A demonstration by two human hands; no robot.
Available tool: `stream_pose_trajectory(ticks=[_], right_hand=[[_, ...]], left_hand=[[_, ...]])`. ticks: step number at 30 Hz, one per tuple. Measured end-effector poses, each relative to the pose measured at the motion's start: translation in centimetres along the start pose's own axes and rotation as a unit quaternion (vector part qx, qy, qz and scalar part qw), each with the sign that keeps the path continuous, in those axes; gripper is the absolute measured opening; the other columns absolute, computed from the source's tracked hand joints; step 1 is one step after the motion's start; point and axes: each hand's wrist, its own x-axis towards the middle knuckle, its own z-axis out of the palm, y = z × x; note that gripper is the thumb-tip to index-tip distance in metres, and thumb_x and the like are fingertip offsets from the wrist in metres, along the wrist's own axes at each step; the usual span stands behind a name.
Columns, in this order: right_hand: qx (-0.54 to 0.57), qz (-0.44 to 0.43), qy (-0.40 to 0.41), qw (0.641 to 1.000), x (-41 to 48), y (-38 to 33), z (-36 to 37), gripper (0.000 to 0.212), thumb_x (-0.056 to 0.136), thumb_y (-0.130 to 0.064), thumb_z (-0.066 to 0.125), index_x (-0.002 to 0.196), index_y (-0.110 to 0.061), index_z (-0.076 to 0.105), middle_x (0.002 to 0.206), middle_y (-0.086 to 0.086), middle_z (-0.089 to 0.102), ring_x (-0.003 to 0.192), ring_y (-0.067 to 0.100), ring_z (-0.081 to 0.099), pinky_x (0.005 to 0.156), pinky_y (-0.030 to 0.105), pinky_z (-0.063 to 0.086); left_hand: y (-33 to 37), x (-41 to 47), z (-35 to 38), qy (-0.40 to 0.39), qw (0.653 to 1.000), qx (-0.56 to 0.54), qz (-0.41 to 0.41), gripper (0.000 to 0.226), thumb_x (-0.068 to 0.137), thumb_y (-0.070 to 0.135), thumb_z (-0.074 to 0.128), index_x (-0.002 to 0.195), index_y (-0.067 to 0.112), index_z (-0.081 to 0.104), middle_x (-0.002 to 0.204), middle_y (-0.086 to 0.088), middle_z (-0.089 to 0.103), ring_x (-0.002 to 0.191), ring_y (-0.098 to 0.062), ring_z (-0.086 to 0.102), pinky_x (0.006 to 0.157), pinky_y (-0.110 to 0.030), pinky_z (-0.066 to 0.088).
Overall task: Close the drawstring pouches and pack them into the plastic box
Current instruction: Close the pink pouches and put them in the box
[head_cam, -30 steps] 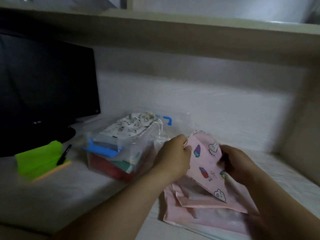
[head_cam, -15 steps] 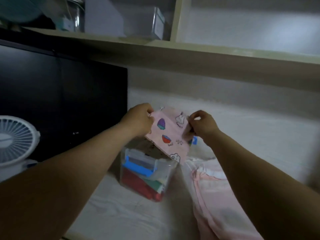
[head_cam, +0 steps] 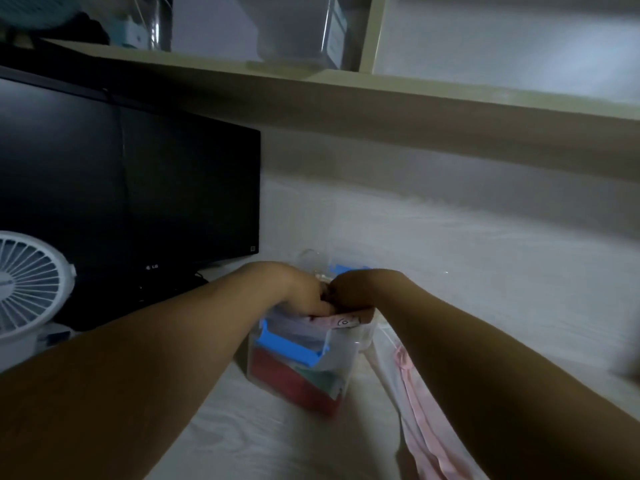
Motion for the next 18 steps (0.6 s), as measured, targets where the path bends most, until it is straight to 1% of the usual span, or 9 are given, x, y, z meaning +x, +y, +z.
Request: stream_pose_trajectory(ticks=[3, 5, 6, 7, 8, 10, 11, 15, 18], right_hand=[[0.036, 0.016, -0.042, 0.998, 0.3, -1.1, 0.7, 0.041, 0.108, -0.021, 0.049, 0.144, -0.003, 0.052, 0.134, 0.018, 0.062, 0.098, 0.025, 0.053, 0.088, 0.036, 0.041], [0.020, 0.011, -0.029, 0.999, 0.1, -1.3, 0.7, 0.040, 0.106, -0.024, 0.052, 0.138, -0.001, 0.058, 0.108, 0.013, 0.064, 0.088, 0.023, 0.054, 0.088, 0.038, 0.044], [0.020, 0.016, -0.002, 1.000, -0.3, -1.1, 0.5, 0.042, 0.105, -0.030, 0.052, 0.136, -0.003, 0.061, 0.101, 0.011, 0.063, 0.090, 0.024, 0.057, 0.091, 0.038, 0.046], [0.024, 0.011, 0.049, 0.998, -0.7, -0.6, -0.1, 0.044, 0.103, -0.036, 0.053, 0.134, -0.006, 0.062, 0.104, 0.011, 0.065, 0.098, 0.027, 0.060, 0.094, 0.037, 0.048], [0.066, 0.005, 0.109, 0.992, -1.1, -0.1, -0.5, 0.046, 0.100, -0.039, 0.056, 0.135, -0.010, 0.062, 0.118, 0.012, 0.067, 0.109, 0.029, 0.062, 0.099, 0.037, 0.049], [0.135, -0.002, 0.214, 0.967, -2.4, 1.7, -1.4, 0.046, 0.100, -0.035, 0.056, 0.142, -0.016, 0.057, 0.140, 0.010, 0.062, 0.125, 0.030, 0.059, 0.106, 0.037, 0.047], [0.149, -0.002, 0.243, 0.959, -3.3, 2.7, -1.5, 0.044, 0.101, -0.031, 0.054, 0.143, -0.018, 0.055, 0.143, 0.009, 0.060, 0.128, 0.029, 0.058, 0.107, 0.037, 0.046], [0.151, 0.011, 0.275, 0.949, -5.7, 6.0, -0.7, 0.038, 0.103, -0.027, 0.047, 0.138, -0.020, 0.059, 0.139, 0.005, 0.064, 0.124, 0.026, 0.060, 0.103, 0.039, 0.049], [0.130, 0.035, 0.287, 0.948, -8.2, 8.4, 0.6, 0.035, 0.103, -0.029, 0.046, 0.132, -0.019, 0.062, 0.132, 0.006, 0.068, 0.117, 0.028, 0.062, 0.099, 0.039, 0.051]], left_hand=[[0.5, 0.2, 0.1, -0.022, 0.998, 0.050, -0.015, 0.031, 0.107, 0.039, 0.046, 0.123, 0.019, 0.063, 0.118, -0.008, 0.062, 0.100, -0.024, 0.054, 0.106, -0.042, 0.046], [0.7, 0.3, 0.2, 0.003, 0.998, 0.058, -0.012, 0.022, 0.106, 0.034, 0.048, 0.112, 0.018, 0.062, 0.109, -0.008, 0.061, 0.095, -0.025, 0.056, 0.099, -0.040, 0.050], [0.7, 0.2, 0.3, 0.025, 0.998, 0.050, -0.004, 0.022, 0.105, 0.033, 0.050, 0.113, 0.017, 0.063, 0.107, -0.008, 0.062, 0.093, -0.024, 0.057, 0.092, -0.037, 0.050], [0.5, 0.1, 0.2, 0.052, 0.998, 0.036, 0.003, 0.022, 0.105, 0.034, 0.051, 0.115, 0.018, 0.063, 0.107, -0.008, 0.063, 0.091, -0.022, 0.058, 0.085, -0.035, 0.048], [0.1, 0.1, 0.3, 0.084, 0.996, 0.021, 0.007, 0.019, 0.104, 0.036, 0.053, 0.113, 0.022, 0.062, 0.107, -0.007, 0.065, 0.090, -0.021, 0.059, 0.081, -0.034, 0.046], [0.2, 0.2, -0.2, 0.140, 0.990, -0.006, 0.012, 0.015, 0.101, 0.040, 0.055, 0.105, 0.026, 0.059, 0.106, -0.006, 0.066, 0.091, -0.020, 0.061, 0.082, -0.037, 0.050], [0.6, 0.1, -0.4, 0.155, 0.988, -0.017, 0.008, 0.018, 0.101, 0.041, 0.055, 0.104, 0.024, 0.061, 0.106, -0.006, 0.065, 0.093, -0.021, 0.062, 0.084, -0.038, 0.052], [3.1, -0.2, -1.3, 0.205, 0.977, -0.054, 0.004, 0.030, 0.099, 0.045, 0.053, 0.112, 0.021, 0.066, 0.112, -0.004, 0.066, 0.101, -0.023, 0.063, 0.093, -0.042, 0.053], [6.2, -0.6, -1.3, 0.261, 0.961, -0.081, 0.035, 0.032, 0.101, 0.039, 0.054, 0.124, 0.021, 0.066, 0.126, -0.002, 0.062, 0.112, -0.025, 0.061, 0.101, -0.043, 0.051]])
